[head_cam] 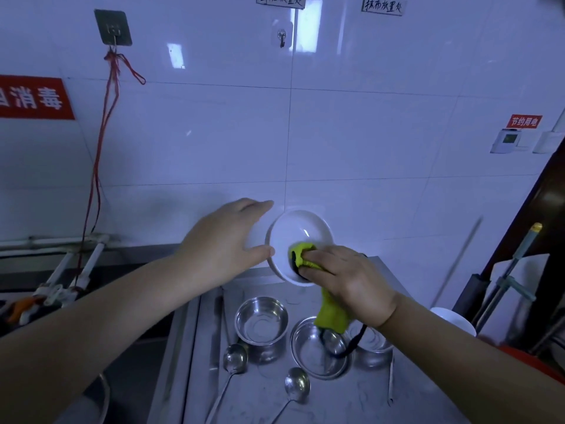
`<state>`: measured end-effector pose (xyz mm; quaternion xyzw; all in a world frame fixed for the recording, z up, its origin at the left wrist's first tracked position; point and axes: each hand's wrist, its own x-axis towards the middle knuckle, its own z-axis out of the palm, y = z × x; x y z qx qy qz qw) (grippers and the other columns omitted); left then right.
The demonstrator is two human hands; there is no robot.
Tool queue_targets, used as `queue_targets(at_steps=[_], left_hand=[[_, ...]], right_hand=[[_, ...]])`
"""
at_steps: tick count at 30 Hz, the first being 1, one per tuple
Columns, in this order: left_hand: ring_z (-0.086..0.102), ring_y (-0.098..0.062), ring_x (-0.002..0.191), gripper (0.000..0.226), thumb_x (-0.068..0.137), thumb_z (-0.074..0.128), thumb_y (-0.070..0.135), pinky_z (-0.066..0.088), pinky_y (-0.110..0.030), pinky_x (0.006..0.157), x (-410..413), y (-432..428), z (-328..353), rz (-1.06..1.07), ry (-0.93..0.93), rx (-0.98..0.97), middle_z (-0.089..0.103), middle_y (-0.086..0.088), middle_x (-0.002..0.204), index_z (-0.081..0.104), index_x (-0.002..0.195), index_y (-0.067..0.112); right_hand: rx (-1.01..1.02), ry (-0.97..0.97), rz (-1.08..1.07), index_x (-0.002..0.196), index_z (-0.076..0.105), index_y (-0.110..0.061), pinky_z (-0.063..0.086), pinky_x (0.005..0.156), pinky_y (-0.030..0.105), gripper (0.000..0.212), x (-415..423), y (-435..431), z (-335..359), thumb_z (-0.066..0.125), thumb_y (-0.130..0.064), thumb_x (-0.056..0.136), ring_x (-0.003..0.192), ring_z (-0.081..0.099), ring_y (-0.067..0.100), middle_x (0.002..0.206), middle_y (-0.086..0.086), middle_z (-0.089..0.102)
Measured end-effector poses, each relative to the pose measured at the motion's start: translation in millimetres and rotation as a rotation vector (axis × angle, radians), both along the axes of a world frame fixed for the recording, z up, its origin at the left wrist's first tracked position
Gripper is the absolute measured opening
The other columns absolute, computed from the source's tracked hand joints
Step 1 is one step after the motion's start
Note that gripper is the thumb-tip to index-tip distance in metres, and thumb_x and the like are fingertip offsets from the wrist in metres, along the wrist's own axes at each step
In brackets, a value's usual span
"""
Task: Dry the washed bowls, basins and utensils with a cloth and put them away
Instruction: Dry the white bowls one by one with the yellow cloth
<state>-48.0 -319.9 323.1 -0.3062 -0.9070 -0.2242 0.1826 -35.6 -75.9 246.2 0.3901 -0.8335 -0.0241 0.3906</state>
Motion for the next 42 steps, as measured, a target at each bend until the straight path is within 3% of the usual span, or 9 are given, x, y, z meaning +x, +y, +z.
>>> queue_targets(at_steps=[4, 6, 9, 13, 17, 20, 27, 37, 42], left_hand=[[0.061, -0.022, 0.089, 0.026, 0.075, 0.061, 0.013, 0.045, -0.035, 0.093, 0, 3, -9, -0.279, 0.699, -0.379, 0.068, 0.0, 0.09, 0.072, 0.098, 0.017], [0.059, -0.022, 0.078, 0.019, 0.082, 0.054, 0.004, 0.04, -0.037, 0.102, -2, 5, -17, -0.364, 0.771, -0.496, 0.061, 0.0, 0.074, 0.069, 0.081, 0.015], [0.052, -0.021, 0.064, 0.022, 0.077, 0.053, -0.004, 0.052, -0.032, 0.075, -2, 6, -23, -0.378, 0.751, -0.578, 0.051, 0.0, 0.062, 0.059, 0.067, 0.015], [0.059, -0.014, 0.069, 0.025, 0.077, 0.044, 0.018, 0.043, -0.022, 0.055, 1, 2, -30, -0.223, 0.358, -0.371, 0.062, 0.011, 0.069, 0.067, 0.076, 0.027], [0.065, -0.012, 0.077, 0.01, 0.081, 0.063, 0.023, 0.05, -0.031, 0.077, 12, 12, -33, -0.095, -0.455, 0.468, 0.073, 0.0, 0.082, 0.072, 0.083, 0.023], [0.068, -0.017, 0.082, 0.018, 0.087, 0.059, 0.001, 0.053, -0.03, 0.082, 20, 28, -29, -0.165, -0.719, 0.872, 0.074, -0.009, 0.089, 0.073, 0.09, 0.012], [0.069, -0.018, 0.081, 0.017, 0.084, 0.059, -0.004, 0.055, -0.024, 0.07, 21, 43, -21, -0.18, -0.842, 1.082, 0.073, -0.01, 0.09, 0.071, 0.094, 0.004], [0.068, -0.018, 0.074, 0.018, 0.077, 0.062, 0.002, 0.057, -0.025, 0.066, 26, 40, -26, -0.241, -0.882, 1.081, 0.073, -0.011, 0.086, 0.072, 0.092, 0.006], [0.068, -0.013, 0.064, 0.013, 0.072, 0.061, 0.002, 0.057, -0.025, 0.06, 20, 38, -17, -0.226, -0.884, 1.283, 0.072, -0.005, 0.072, 0.072, 0.078, 0.008]], right_hand=[[0.01, -0.088, 0.002, 0.102, 0.07, -0.009, 0.045, 0.081, 0.031, 0.028, 2, 1, 0, 0.049, -0.005, 0.085, 0.095, 0.058, 0.024, 0.109, 0.008, 0.066], [0.011, -0.111, 0.013, 0.102, 0.069, -0.008, 0.045, 0.079, 0.032, 0.029, 3, -1, 0, 0.048, -0.002, 0.084, 0.094, 0.059, 0.025, 0.109, 0.009, 0.065], [-0.001, -0.135, 0.042, 0.107, 0.068, -0.006, 0.047, 0.081, 0.034, 0.029, 5, -1, 2, 0.051, 0.004, 0.084, 0.098, 0.059, 0.027, 0.113, 0.011, 0.064], [-0.24, -0.114, 0.026, 0.124, 0.058, -0.006, 0.037, 0.101, 0.023, 0.036, 10, 6, 8, 0.055, -0.002, 0.088, 0.117, 0.051, 0.025, 0.131, 0.012, 0.053], [-0.719, -0.31, -0.004, 0.135, 0.049, -0.02, 0.028, 0.107, 0.013, 0.058, 18, -1, 15, 0.059, -0.001, 0.081, 0.133, 0.038, 0.005, 0.144, -0.004, 0.04], [-0.793, -0.486, 0.053, 0.144, 0.034, -0.02, 0.017, 0.112, 0.013, 0.069, 28, -20, 16, 0.054, -0.002, 0.081, 0.143, 0.018, 0.004, 0.155, -0.004, 0.021], [-0.763, -0.24, 0.19, 0.127, 0.056, -0.01, 0.028, 0.112, 0.042, 0.035, 35, -59, 2, 0.043, -0.016, 0.095, 0.137, 0.033, 0.024, 0.141, 0.004, 0.042], [-1.336, -0.696, 0.189, 0.116, 0.062, -0.014, 0.04, 0.093, 0.026, 0.029, 1, -29, 23, 0.038, -0.014, 0.1, 0.111, 0.056, 0.011, 0.117, -0.003, 0.063], [-1.338, -0.623, 0.161, 0.135, 0.048, -0.016, 0.034, 0.108, 0.028, 0.039, 9, -35, 13, 0.037, -0.021, 0.098, 0.128, 0.045, 0.008, 0.137, -0.007, 0.052]])
